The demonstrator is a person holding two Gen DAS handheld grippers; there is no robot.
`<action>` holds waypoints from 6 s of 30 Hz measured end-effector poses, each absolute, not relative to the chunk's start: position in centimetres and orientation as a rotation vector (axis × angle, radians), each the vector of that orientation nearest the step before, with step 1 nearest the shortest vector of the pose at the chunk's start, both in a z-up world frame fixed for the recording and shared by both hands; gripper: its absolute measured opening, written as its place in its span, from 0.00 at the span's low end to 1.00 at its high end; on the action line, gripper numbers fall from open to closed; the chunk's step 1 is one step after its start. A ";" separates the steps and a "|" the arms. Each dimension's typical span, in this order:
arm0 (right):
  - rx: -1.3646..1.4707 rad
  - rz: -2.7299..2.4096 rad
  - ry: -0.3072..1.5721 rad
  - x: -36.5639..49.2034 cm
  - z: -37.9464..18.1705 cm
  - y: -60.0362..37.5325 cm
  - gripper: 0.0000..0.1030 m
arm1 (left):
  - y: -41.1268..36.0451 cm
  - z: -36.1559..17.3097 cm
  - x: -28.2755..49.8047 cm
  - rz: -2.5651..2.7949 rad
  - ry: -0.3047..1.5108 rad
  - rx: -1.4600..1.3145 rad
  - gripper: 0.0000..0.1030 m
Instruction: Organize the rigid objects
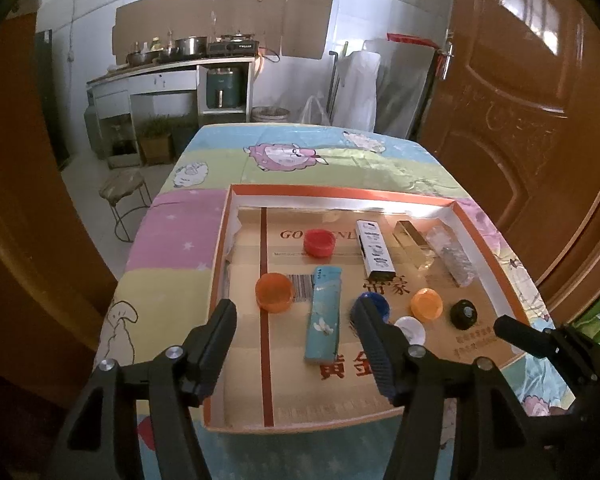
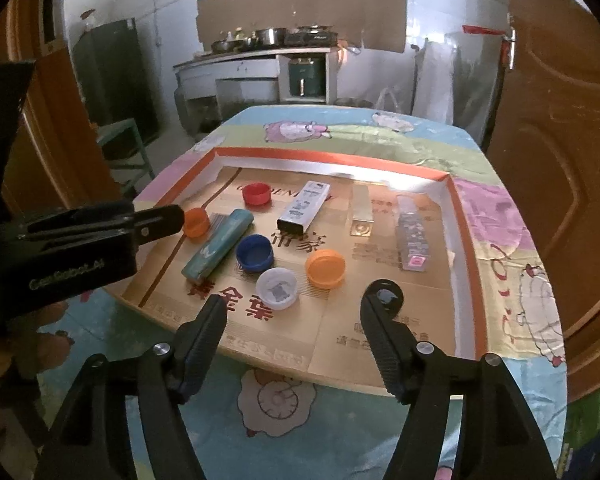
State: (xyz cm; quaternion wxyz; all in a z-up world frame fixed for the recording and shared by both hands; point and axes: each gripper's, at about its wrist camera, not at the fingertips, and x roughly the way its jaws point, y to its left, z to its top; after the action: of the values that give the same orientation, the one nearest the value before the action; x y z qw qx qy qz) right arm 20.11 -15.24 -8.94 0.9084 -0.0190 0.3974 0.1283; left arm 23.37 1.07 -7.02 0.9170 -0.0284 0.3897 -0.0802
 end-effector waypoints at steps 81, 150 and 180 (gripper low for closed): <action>-0.032 0.000 0.565 -0.5 1.1 -17.4 0.74 | -1.7 1.3 0.1 -0.022 0.529 -0.050 0.59; -0.039 0.009 0.468 -5.4 3.6 -16.4 0.74 | -1.0 2.4 -4.2 0.002 0.453 -0.003 0.59; -0.040 0.010 0.469 -5.4 3.6 -16.4 0.74 | -0.8 2.3 -4.3 0.005 0.456 -0.006 0.59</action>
State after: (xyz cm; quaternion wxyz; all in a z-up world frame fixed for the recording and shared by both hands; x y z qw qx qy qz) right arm -5.43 -16.37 3.62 0.9724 -0.0198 0.2323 0.0049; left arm -4.33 -0.84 2.30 0.9741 -0.0027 0.2262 0.0025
